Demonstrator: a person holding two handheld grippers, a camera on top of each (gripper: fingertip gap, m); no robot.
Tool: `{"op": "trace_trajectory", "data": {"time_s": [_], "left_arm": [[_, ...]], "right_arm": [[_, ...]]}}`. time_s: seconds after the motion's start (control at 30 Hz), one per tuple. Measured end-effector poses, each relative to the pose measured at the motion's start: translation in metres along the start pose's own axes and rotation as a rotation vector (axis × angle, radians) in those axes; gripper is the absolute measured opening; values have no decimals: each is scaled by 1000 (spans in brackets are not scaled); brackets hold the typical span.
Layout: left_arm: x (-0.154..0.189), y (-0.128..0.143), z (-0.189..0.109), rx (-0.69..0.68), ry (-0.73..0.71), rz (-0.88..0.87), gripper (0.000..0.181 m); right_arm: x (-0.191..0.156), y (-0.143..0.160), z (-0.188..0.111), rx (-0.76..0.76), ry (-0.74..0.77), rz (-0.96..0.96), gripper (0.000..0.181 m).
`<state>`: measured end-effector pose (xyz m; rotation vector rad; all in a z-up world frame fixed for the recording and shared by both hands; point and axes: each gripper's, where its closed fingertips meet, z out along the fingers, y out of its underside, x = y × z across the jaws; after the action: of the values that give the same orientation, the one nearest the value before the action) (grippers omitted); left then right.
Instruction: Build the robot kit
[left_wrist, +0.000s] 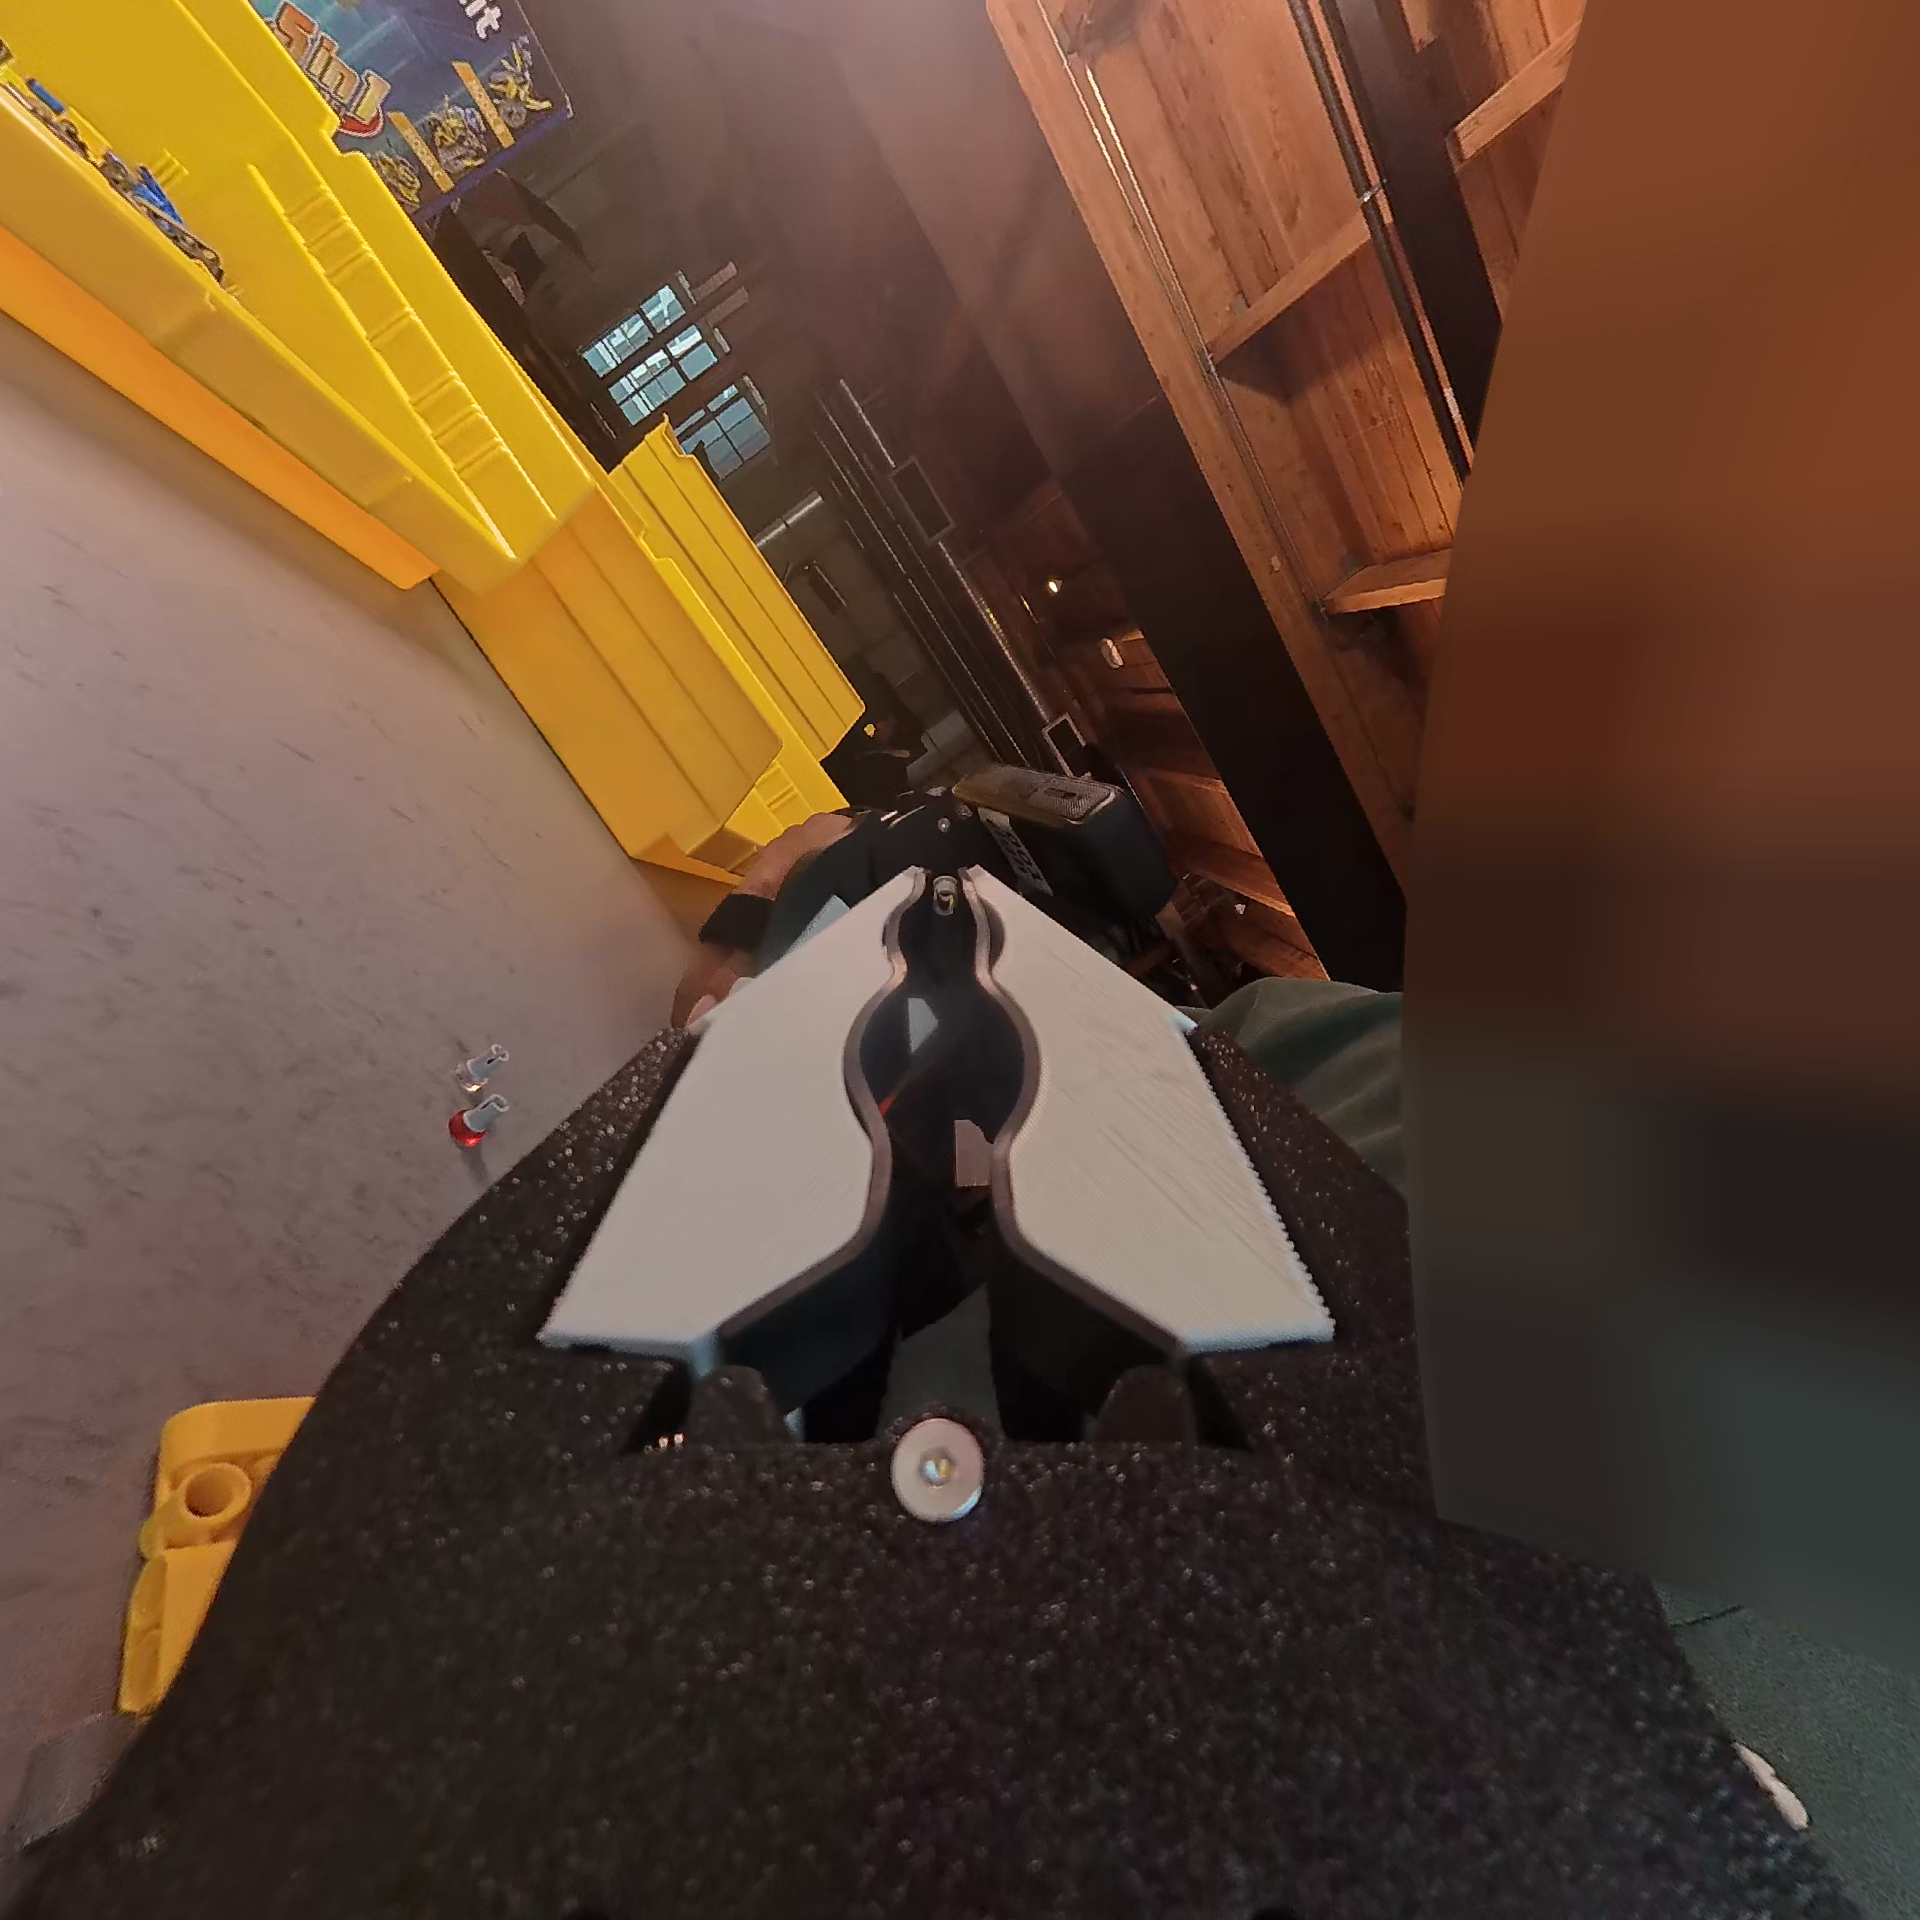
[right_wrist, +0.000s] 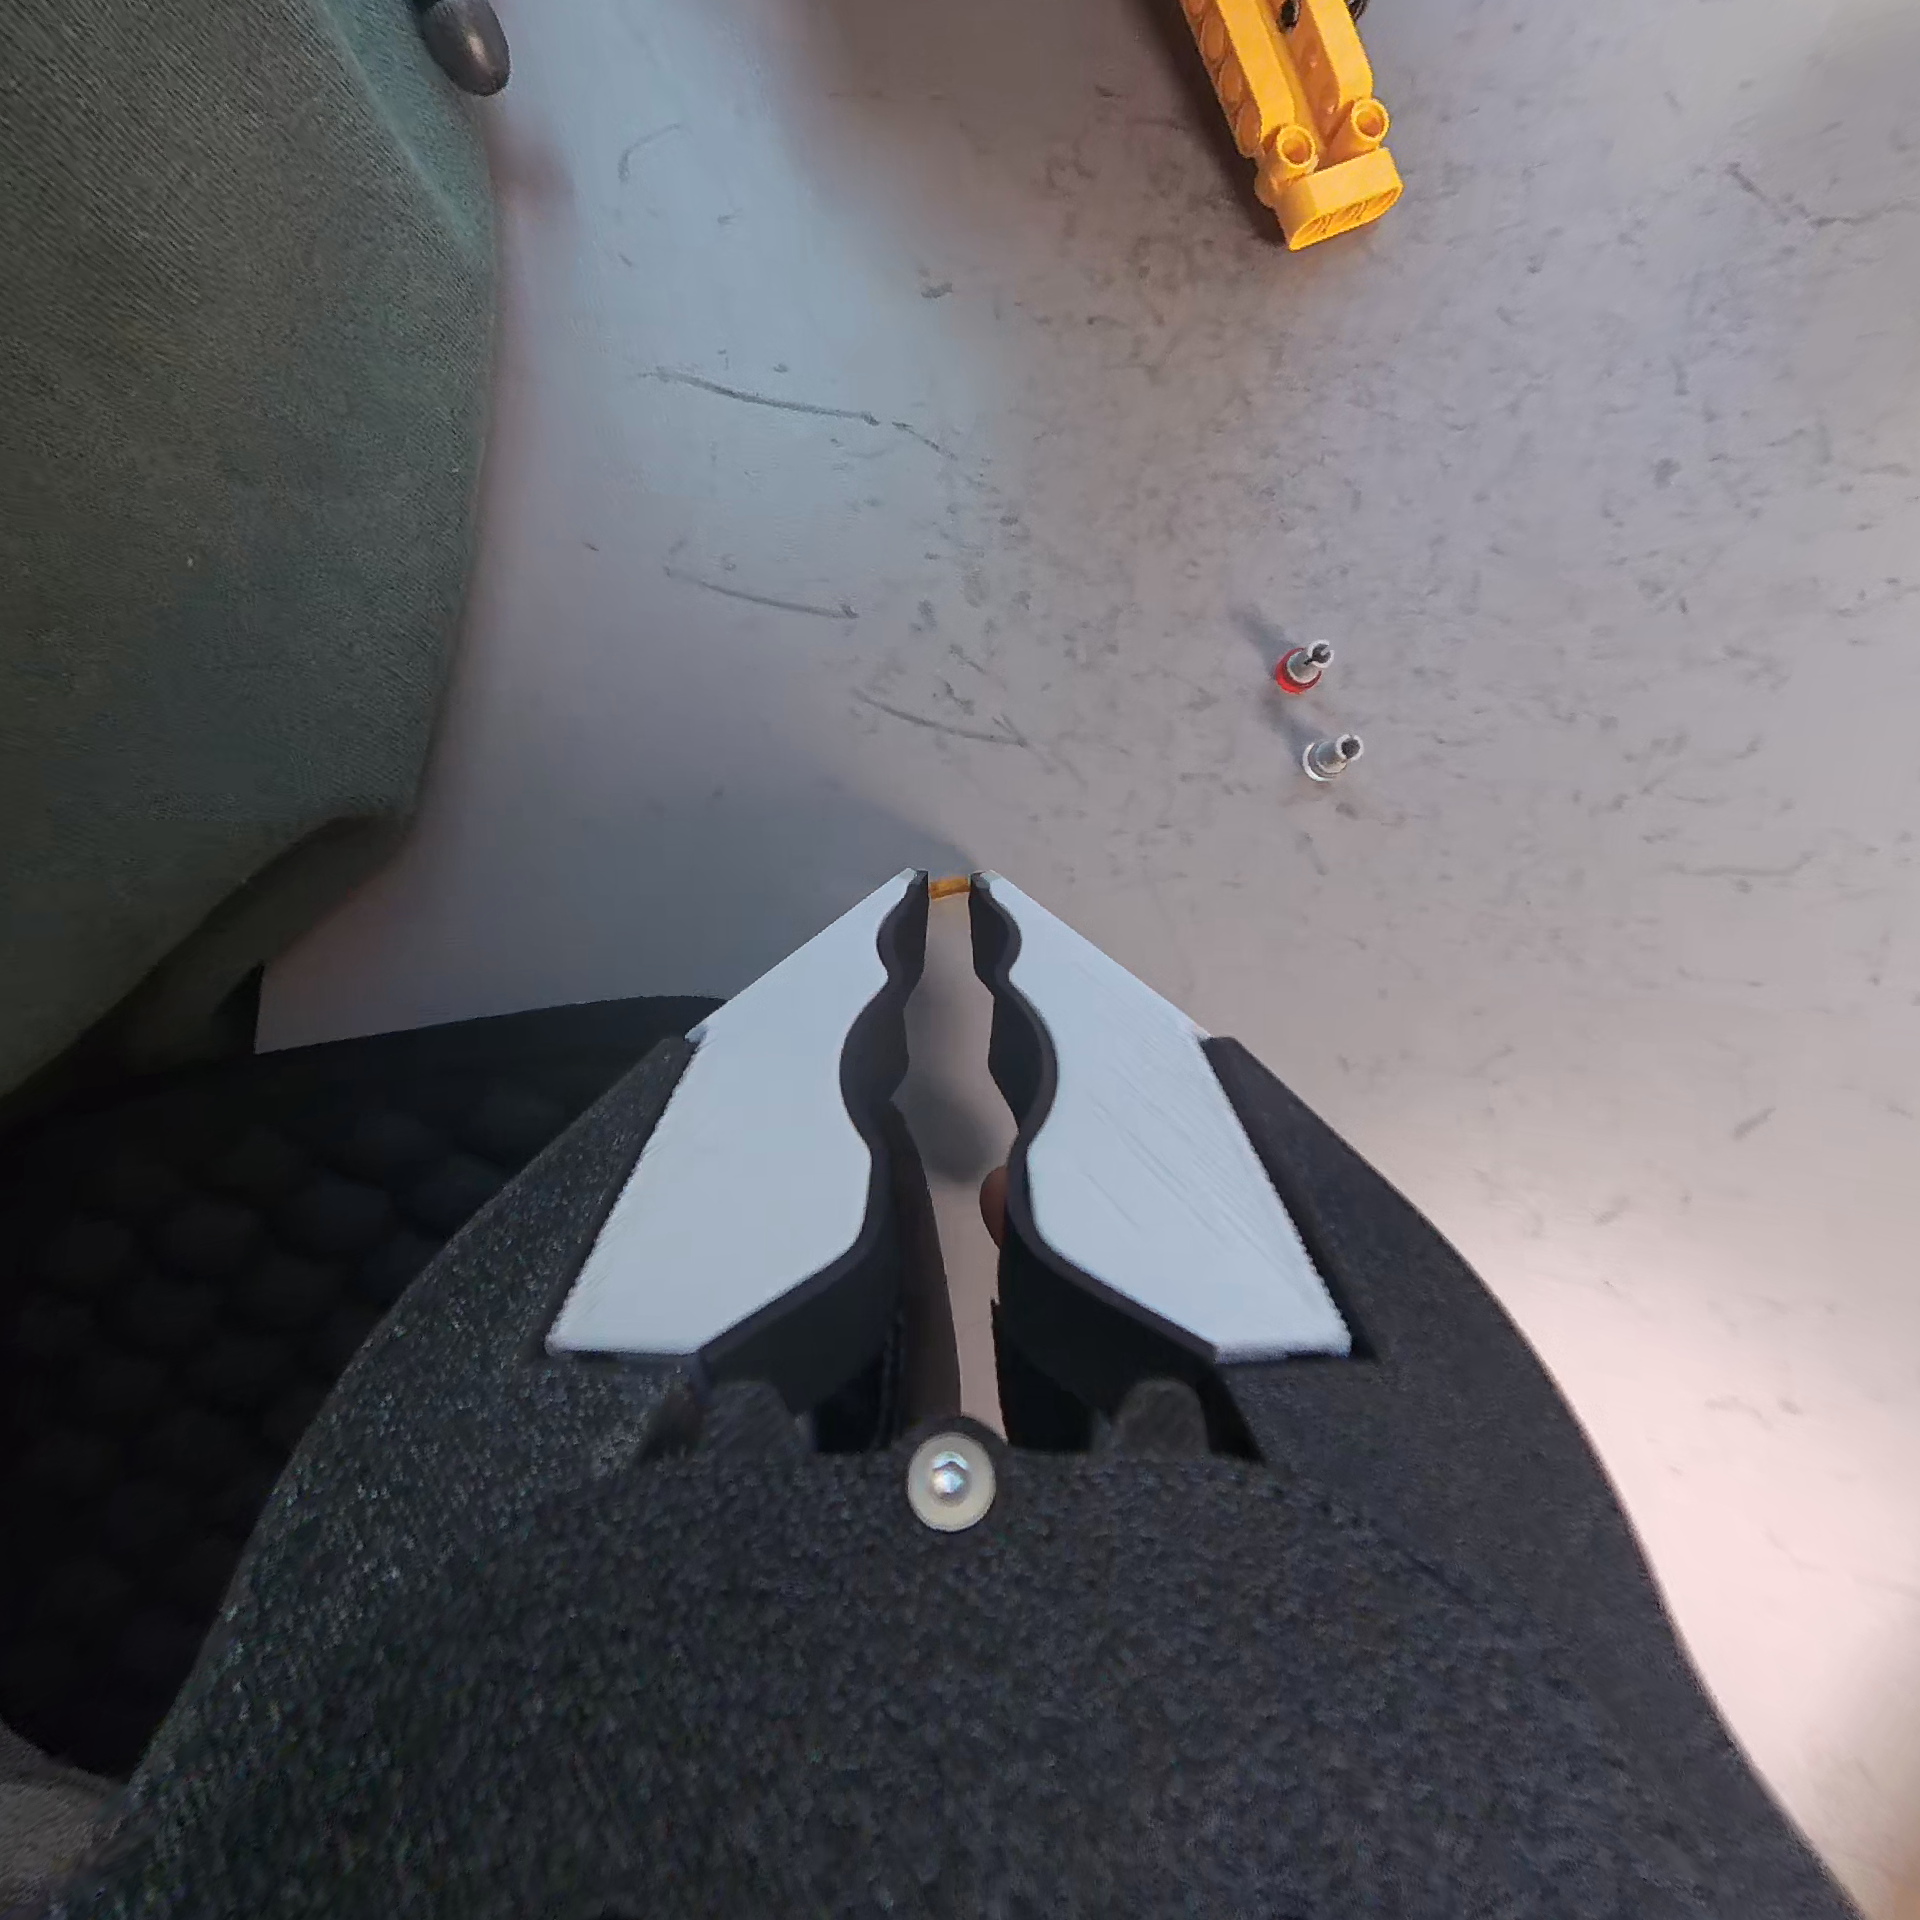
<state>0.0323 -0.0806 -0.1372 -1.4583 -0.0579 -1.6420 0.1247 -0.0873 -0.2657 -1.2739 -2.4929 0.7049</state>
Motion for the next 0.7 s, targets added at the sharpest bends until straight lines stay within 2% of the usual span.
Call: {"op": "trace_trajectory", "data": {"time_s": [0.23, 0.53, 0.7], "left_arm": [[0, 0, 0, -2, 0, 0, 4], [3, 0, 0, -6, -1, 22, 4], [8, -1, 0, -7, 7, 47, 4]], "right_arm": [[0, -4, 3, -61, 30, -73, 7], [24, 10, -6, -413, 82, -295, 7], [27, 7, -2, -465, 39, -303, 7]]}}
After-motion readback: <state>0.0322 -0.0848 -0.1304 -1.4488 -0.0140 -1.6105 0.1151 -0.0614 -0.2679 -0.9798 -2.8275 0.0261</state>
